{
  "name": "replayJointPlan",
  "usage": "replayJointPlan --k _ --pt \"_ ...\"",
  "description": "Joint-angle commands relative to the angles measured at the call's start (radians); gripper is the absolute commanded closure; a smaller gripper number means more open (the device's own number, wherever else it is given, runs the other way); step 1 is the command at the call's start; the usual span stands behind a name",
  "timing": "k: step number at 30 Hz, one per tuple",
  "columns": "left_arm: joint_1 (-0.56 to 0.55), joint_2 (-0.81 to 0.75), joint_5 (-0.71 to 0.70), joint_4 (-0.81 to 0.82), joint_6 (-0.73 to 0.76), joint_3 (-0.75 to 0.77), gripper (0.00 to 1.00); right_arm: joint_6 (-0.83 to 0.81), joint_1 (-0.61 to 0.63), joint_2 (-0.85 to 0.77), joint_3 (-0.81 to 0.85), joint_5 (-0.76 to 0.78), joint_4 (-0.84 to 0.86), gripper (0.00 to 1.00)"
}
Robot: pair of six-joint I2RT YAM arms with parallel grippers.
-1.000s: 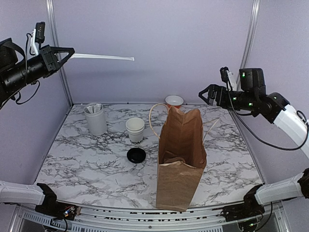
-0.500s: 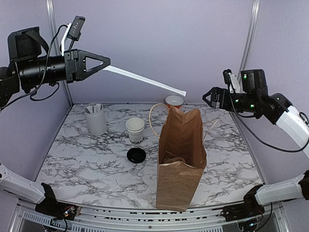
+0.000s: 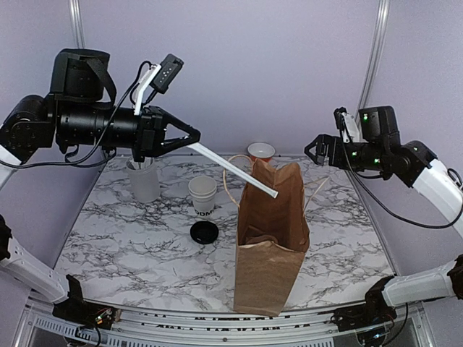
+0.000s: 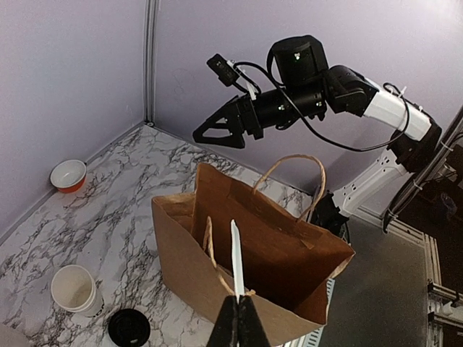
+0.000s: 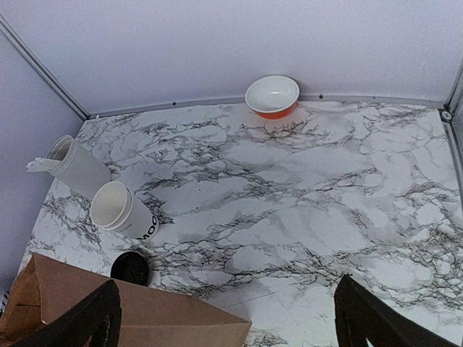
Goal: Pack the takeout coffee
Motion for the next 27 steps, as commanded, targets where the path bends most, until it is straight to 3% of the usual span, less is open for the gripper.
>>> replayJointPlan --k 1,5,14,21,22,27 --pt "-0.028 0.031 -0.051 -0.061 0.032 0.040 1.00 -0.012 -0.007 -0.016 -0.008 0.015 0.001 0.01" --pt "-0.044 0.053 -0.042 -0.064 0.038 0.051 0.91 -0.014 -0.007 -0.020 -0.013 0.019 0.001 0.00" --pt "-0.060 0.081 -0.049 -0.057 0.043 0.066 0.57 -0.014 -0.007 -0.021 -0.027 0.024 0.004 0.00" --pt "-0.062 0.037 -0.111 0.021 0.034 0.021 0.05 -0.013 -0.007 -0.023 -0.037 0.042 0.015 0.00" --pt "-0.062 0.028 -0.130 0.040 0.029 0.007 0.01 -0.011 -0.006 -0.023 -0.040 0.053 0.017 0.00" --pt "-0.060 0.006 -0.380 0.093 -0.019 -0.039 0.01 0.012 -0.007 -0.030 -0.067 0.172 0.041 0.00"
